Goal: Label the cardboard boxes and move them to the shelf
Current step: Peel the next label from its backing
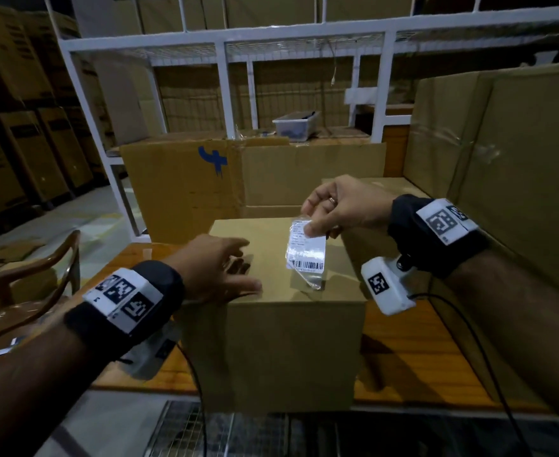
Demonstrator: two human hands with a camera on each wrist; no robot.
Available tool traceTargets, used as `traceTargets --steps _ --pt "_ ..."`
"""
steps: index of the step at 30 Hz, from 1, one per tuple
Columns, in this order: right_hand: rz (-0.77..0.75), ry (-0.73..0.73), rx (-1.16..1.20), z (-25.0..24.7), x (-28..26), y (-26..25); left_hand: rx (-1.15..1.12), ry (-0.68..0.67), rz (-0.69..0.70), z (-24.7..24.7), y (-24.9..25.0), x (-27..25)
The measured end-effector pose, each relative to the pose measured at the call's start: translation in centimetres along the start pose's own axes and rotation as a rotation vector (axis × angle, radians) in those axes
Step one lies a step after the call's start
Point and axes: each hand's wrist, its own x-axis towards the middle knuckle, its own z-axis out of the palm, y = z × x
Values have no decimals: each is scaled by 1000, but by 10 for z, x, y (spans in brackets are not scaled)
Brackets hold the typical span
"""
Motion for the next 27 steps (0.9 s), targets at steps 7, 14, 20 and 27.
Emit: traceTargets --steps 7,14,20,27 --pt "-79 154 130 5 -78 28 -230 295 201 13 89 -38" --pt "-38 383 312 5 -145 70 -754 275 148 69 151 -37" --pt "113 551 455 24 -196 111 -1002 177 225 94 182 -19" --pt "283 759 559 38 -263 135 -1028 -32 394 121 235 -11"
